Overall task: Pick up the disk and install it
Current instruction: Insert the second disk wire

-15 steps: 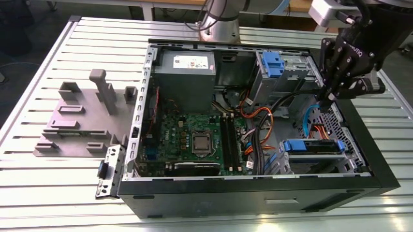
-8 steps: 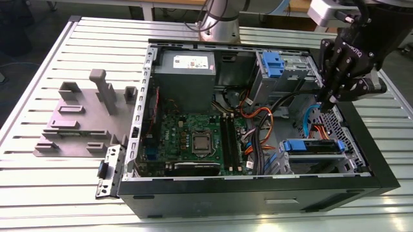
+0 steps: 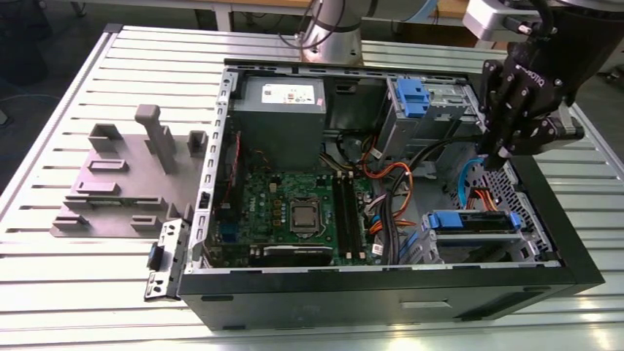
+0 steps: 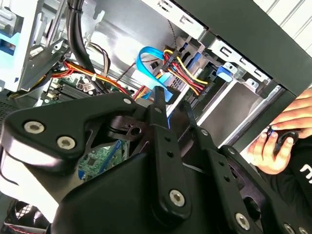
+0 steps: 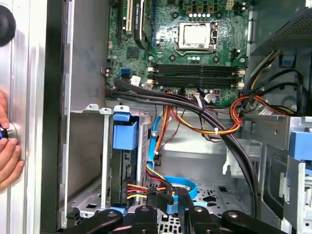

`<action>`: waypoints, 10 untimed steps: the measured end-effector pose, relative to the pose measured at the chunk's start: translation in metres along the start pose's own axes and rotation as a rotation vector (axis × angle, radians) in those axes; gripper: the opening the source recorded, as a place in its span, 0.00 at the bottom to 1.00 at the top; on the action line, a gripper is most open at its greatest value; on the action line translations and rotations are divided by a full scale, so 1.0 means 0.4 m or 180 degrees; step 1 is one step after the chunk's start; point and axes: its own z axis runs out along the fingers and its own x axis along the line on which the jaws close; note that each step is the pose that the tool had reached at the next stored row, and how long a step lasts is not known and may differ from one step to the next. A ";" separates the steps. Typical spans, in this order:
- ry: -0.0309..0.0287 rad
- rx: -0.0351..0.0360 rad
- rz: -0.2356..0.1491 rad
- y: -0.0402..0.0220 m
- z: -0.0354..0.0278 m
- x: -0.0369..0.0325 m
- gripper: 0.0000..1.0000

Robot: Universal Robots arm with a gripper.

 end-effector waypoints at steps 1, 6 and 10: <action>0.0017 -0.0001 0.0000 0.000 0.002 -0.001 0.31; 0.0127 -0.0005 -0.0004 -0.002 0.012 -0.007 0.31; 0.0212 -0.0008 -0.0007 -0.004 0.021 -0.012 0.23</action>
